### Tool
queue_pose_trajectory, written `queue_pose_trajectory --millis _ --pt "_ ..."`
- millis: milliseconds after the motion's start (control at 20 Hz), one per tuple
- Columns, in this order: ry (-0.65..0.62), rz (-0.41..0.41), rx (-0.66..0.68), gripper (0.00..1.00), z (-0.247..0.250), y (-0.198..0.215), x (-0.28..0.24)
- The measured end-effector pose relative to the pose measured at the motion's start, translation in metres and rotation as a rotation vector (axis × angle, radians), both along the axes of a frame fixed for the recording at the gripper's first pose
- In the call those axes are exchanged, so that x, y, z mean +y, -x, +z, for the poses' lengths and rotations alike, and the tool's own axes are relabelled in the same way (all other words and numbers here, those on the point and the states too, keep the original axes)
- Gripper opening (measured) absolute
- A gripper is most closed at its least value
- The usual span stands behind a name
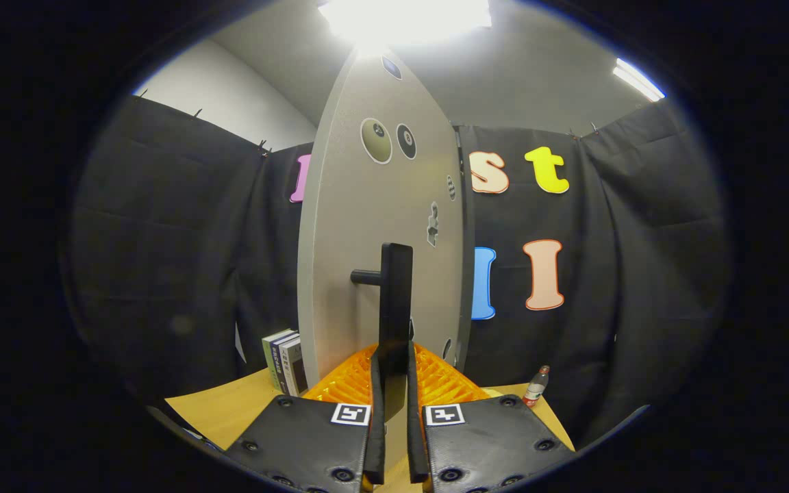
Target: Open the shoe cabinet door, grab the shoes and put them into the shoe cabinet, then close the shoe cabinet door.
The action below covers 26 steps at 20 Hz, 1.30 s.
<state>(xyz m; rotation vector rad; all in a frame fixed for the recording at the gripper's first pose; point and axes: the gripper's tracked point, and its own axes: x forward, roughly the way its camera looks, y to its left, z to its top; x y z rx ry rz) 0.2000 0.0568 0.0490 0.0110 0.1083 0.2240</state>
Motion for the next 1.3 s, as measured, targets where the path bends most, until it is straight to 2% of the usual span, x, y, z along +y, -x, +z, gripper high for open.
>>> queue_pose_trajectory --millis 250,300,400,450,550,600,700,850,950,1050,1200,1300 --pt "0.033 -0.177 -0.003 0.14 -0.001 0.001 -0.039" --pt "0.034 -0.23 -0.005 0.11 -0.001 0.002 -0.05" --pt "-0.024 -0.237 0.032 0.07 -0.004 0.005 -0.048" --pt "-0.059 -0.237 0.048 0.09 -0.007 0.007 -0.041" --pt "-0.097 -0.239 0.058 0.25 -0.01 0.012 -0.037" --pt "-0.118 -0.244 0.049 0.39 -0.008 0.016 -0.038" --pt "-0.154 -0.262 0.016 0.57 -0.001 0.013 -0.041" --pt "-0.167 -0.294 -0.012 0.75 0.001 0.015 -0.045" --pt "-0.158 -0.291 -0.03 0.75 0.004 0.018 -0.045" --pt "-0.13 -0.275 -0.04 0.81 0.003 0.02 -0.043" --pt "-0.075 -0.222 -0.056 0.98 0.003 0.02 -0.034" --pt "-0.038 -0.189 -0.046 0.97 -0.003 0.019 -0.029"
